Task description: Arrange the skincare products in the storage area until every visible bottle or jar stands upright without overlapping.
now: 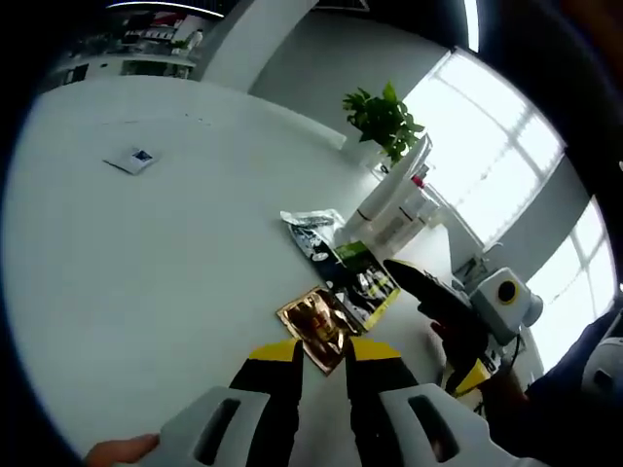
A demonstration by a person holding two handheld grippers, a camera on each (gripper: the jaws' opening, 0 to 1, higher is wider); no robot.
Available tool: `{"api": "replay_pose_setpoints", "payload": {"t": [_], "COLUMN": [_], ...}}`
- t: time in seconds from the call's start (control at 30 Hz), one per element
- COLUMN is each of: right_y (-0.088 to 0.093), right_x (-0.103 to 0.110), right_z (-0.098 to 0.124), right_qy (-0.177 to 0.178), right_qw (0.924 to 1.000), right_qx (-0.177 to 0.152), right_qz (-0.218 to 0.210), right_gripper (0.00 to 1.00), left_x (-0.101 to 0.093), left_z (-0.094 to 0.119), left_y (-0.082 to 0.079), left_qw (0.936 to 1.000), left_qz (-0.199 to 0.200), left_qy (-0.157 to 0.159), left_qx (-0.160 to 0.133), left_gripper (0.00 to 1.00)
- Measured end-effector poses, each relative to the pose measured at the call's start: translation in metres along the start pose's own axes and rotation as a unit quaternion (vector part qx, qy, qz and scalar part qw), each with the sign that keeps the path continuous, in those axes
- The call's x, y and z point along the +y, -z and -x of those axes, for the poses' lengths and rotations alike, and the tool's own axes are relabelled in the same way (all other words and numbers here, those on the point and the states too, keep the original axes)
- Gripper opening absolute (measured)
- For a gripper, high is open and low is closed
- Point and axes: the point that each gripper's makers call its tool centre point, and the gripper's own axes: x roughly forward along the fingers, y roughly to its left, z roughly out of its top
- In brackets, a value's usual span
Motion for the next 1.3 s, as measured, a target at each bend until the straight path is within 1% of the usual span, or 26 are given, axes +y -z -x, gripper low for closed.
{"api": "replay_pose_setpoints", "payload": {"t": [0.13,0.27,0.4,0.47,0.53,0.73,0.8,0.87,0.93,1.03,1.07,1.13,1.2,1.27,1.3], "right_y": [-0.001,-0.003,-0.002,-0.002,-0.002,-0.004,-0.005,-0.005,-0.006,-0.008,-0.008,-0.009,-0.012,-0.013,-0.013], "right_x": [0.0,0.001,0.004,0.004,0.006,0.01,0.009,0.009,0.008,0.008,0.008,0.007,0.007,0.005,0.004], "right_z": [0.0,-0.001,-0.003,-0.003,-0.004,-0.004,-0.004,-0.004,-0.005,-0.005,-0.006,-0.007,-0.007,-0.006,-0.006], "right_qy": [0.001,0.001,0.0,-0.001,-0.002,-0.004,-0.002,-0.002,0.0,0.0,0.0,0.0,-0.001,0.002,0.004], "right_qw": [1.0,1.0,0.9999,0.9999,0.9999,0.9998,0.9998,0.9997,0.9997,0.9997,0.9998,1.0,0.9999,0.9998,0.9998], "right_qx": [0.002,0.002,0.006,0.006,0.006,0.009,0.009,0.011,0.011,0.008,0.007,0.005,-0.004,-0.007,-0.008], "right_qz": [0.004,0.008,0.011,0.01,0.011,0.018,0.019,0.021,0.023,0.021,0.017,0.004,-0.011,-0.016,-0.019], "right_gripper": [0.85,0.84,0.84,0.83,0.83,0.83,0.83,0.83,0.83,0.83,0.83,0.82,0.81,0.8,0.8], "left_x": [0.006,0.01,0.008,0.008,0.008,0.011,0.016,0.025,0.031,0.041,0.044,0.049,0.051,0.054,0.056], "left_z": [0.004,0.008,0.011,0.013,0.015,0.02,0.024,0.03,0.039,0.055,0.058,0.066,0.071,0.075,0.079], "left_y": [-0.001,0.003,0.006,0.006,0.007,0.01,0.008,0.006,0.002,0.0,-0.001,0.004,0.004,0.004,0.003], "left_qw": [1.0,0.9998,0.9997,0.9997,0.9998,0.9997,0.9994,0.9985,0.9967,0.9942,0.9935,0.9933,0.9919,0.9908,0.9894], "left_qz": [0.002,0.014,0.017,0.014,0.007,-0.005,-0.015,-0.029,-0.045,-0.041,-0.04,-0.039,-0.045,-0.045,-0.044], "left_qy": [0.003,0.008,0.01,0.011,0.012,0.01,0.0,-0.021,-0.031,-0.043,-0.048,-0.051,-0.053,-0.055,-0.056], "left_qx": [-0.009,-0.014,-0.015,-0.017,-0.017,-0.021,-0.031,-0.041,-0.06,-0.09,-0.096,-0.096,-0.107,-0.115,-0.127], "left_gripper": [0.08,0.06,0.05,0.04,0.0,0.0,0.0,0.0,0.02,0.03,0.04,0.05,0.07,0.1,0.11]}}
